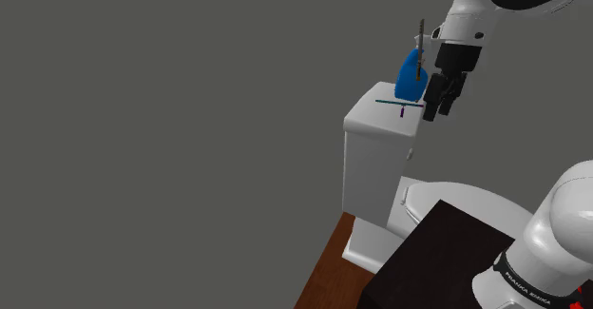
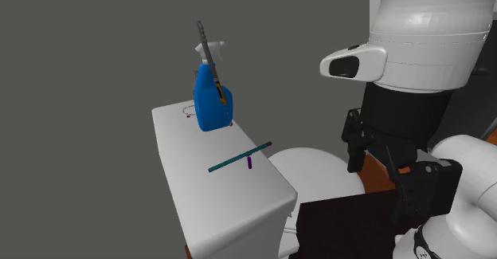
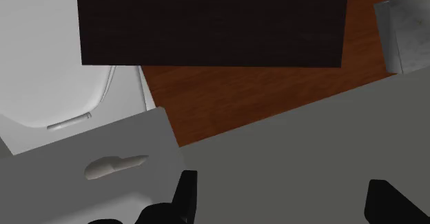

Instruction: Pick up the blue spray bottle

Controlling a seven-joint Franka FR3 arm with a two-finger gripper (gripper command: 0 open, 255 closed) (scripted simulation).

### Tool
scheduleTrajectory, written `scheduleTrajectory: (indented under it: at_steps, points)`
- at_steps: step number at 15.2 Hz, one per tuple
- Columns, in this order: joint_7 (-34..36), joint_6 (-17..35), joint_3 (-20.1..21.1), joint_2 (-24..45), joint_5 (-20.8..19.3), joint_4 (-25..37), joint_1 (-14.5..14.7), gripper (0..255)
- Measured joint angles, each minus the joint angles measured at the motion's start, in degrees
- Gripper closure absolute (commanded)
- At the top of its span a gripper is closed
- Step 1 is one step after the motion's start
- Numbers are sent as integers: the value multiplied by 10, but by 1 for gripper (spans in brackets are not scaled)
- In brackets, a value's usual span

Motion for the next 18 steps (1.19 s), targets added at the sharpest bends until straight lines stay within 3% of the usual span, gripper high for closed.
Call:
scheduleTrajectory:
  at_steps: [3, 11, 18]
  points:
    - [-21, 8, -15, 4, -12, 4, -4, 0]
    - [-160, 80, -117, 58, -67, 40, -21, 0]
    - [-286, 142, -210, 130, -77, 101, -15, 0]
